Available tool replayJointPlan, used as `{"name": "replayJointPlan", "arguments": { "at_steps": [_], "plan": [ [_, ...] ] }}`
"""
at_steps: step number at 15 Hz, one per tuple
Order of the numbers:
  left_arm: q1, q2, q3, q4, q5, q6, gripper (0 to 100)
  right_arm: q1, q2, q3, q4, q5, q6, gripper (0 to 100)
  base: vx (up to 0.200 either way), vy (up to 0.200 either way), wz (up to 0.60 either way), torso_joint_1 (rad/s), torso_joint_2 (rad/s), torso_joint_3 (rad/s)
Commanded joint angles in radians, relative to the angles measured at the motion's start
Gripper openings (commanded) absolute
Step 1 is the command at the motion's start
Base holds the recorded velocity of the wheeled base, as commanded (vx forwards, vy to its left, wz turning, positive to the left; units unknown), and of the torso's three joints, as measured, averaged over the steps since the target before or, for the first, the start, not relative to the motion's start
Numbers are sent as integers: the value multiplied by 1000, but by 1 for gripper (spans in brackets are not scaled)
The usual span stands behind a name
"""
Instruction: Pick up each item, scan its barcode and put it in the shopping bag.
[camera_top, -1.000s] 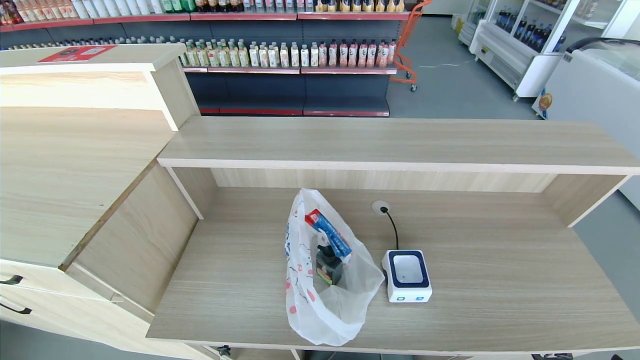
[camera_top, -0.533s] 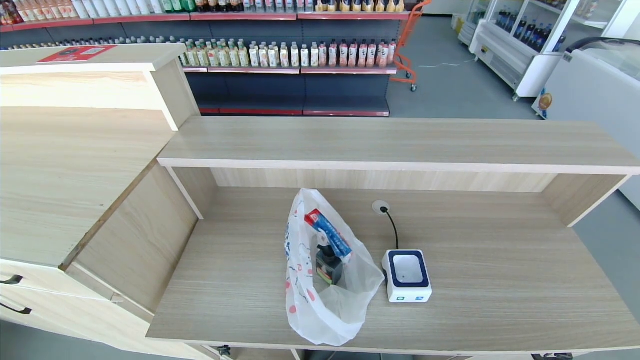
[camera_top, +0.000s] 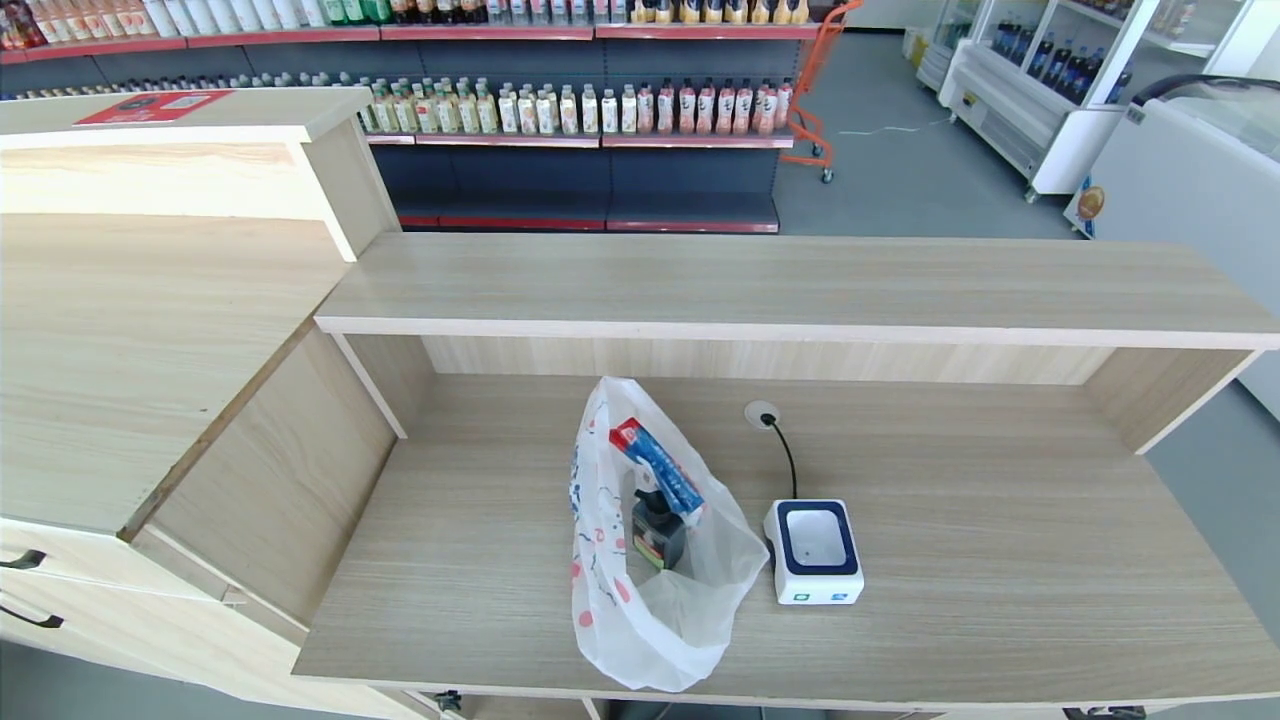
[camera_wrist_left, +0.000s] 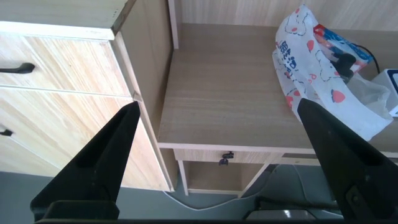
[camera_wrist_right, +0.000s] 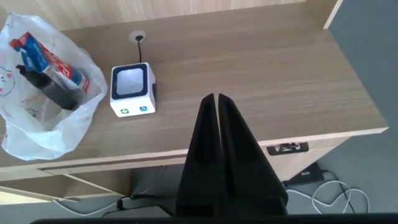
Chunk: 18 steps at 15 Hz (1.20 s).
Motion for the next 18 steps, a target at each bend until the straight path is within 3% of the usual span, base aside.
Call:
{"name": "replayJointPlan", "arguments": {
  "at_steps": [1,10,12,18],
  "plan": [
    [0,0,0,0,1,-5,100,0,5,0,0,0,6,0,0,0,0,0,0,0],
    [0,0,0,0,0,15,100,0,5,0,0,0,12,0,0,-178,0,4,2,0],
    [0,0,0,0,0,6,100,0,5,0,0,0,14,0,0,-200,0,0,0,5],
    [0,0,0,0,-2,7,100,0,5,0,0,0,14,0,33,0,0,0,0,0]
  ]
}}
